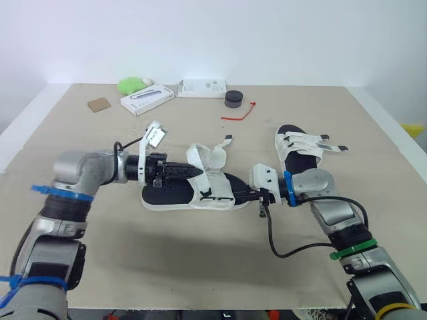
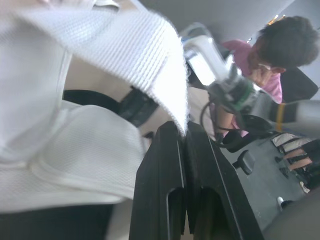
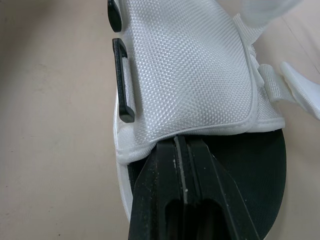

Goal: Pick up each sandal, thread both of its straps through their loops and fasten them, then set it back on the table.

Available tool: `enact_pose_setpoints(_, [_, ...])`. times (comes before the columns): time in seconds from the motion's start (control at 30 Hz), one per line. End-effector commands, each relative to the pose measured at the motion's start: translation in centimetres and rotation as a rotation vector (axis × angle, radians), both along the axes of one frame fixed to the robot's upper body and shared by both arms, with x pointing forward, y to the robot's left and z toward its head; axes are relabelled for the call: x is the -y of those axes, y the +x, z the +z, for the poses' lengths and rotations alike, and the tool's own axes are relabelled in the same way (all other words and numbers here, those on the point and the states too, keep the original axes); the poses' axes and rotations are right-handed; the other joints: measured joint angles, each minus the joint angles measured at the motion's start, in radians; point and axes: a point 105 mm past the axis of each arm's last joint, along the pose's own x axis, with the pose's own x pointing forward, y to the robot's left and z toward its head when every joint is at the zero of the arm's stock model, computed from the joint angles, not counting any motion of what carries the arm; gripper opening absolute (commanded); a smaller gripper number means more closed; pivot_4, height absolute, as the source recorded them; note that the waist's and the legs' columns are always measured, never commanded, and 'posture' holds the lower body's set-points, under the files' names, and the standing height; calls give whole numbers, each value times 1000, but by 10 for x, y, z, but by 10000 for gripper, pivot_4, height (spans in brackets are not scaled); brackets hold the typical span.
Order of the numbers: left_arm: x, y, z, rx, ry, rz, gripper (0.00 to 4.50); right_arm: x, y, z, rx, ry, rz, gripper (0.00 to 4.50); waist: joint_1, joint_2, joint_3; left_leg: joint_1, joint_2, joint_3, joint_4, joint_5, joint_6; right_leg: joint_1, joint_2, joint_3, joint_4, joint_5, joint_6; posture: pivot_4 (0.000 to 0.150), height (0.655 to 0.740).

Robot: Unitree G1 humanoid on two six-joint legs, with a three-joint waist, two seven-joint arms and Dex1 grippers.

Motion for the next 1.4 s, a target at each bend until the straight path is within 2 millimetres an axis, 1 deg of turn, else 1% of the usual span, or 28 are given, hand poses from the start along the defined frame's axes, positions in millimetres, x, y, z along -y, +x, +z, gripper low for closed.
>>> enact_pose_setpoints(0.03, [1,8,11,42,-24,-6,316,0,-1,-3,-5,-15,4,0,-1,0,0,0,0,0,0,0,0,0,0,0,0,0,0,1500,7400])
enact_pose_setpoints(0.17, [2,10,6,28,-14,-21,316,2,-2,-2,-2,-16,0,0,-1,0,0,0,0,0,0,0,0,0,0,0,0,0,0,1500,7400])
enact_pose_setpoints(0.43, [2,-3,2,5,-5,-96,316,4,-5,-4,-5,-19,-5,0,-1,0,0,-1,0,0,0,0,0,0,0,0,0,0,0,1500,7400])
enact_pose_setpoints(0.93, [-4,-3,-8,2,51,-96,316,2,-3,-4,-6,-18,0,0,-1,0,0,-1,0,0,0,0,0,0,0,0,0,0,0,1500,7400])
enact_pose_setpoints(1.03, [-4,-2,-14,13,80,-95,316,1,-3,-4,-6,-17,0,0,-1,0,0,-1,0,0,0,0,0,0,0,0,0,0,0,1500,7400])
enact_pose_setpoints(1.17, [3,2,-25,77,149,-101,316,1,-2,-3,-3,-17,-2,0,-1,0,0,0,0,0,0,0,0,0,0,0,0,0,0,1500,7400])
enact_pose_setpoints(1.3, [5,4,-28,114,173,-107,316,1,-2,-3,-2,-16,-2,0,-1,0,0,0,0,0,0,0,0,0,0,0,0,0,0,1500,7400])
enact_pose_setpoints(1.4, [9,3,-23,130,145,-126,316,1,-2,-3,-2,-16,-3,0,-1,0,0,-1,0,0,0,0,0,0,0,0,0,0,0,1500,7400])
